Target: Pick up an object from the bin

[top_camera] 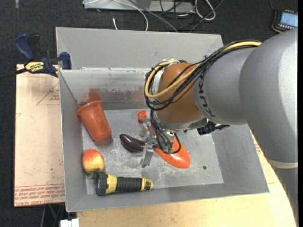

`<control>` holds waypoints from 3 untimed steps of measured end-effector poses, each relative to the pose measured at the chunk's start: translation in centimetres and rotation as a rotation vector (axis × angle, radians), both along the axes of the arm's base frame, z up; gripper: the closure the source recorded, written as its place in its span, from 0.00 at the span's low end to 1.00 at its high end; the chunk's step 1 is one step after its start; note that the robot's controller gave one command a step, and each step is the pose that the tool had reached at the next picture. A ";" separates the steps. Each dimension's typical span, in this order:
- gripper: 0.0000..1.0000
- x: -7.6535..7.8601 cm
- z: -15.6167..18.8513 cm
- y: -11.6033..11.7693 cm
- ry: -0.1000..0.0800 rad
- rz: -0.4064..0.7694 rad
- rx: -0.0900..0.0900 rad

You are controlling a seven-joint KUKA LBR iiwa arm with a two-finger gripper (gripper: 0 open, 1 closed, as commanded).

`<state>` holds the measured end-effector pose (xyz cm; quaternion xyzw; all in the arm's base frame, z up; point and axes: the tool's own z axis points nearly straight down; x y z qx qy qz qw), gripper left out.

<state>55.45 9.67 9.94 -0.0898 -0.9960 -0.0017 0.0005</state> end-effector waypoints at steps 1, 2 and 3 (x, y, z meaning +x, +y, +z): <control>0.00 -2.0 -3.0 -0.3 -0.007 -0.107 0.001; 1.00 -0.8 -2.9 0.1 -0.007 -0.093 0.003; 1.00 -0.8 -2.9 0.1 -0.007 -0.093 0.003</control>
Offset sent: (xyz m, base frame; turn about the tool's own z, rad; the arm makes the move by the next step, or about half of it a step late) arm -0.0094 0.0013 -0.0294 0.0918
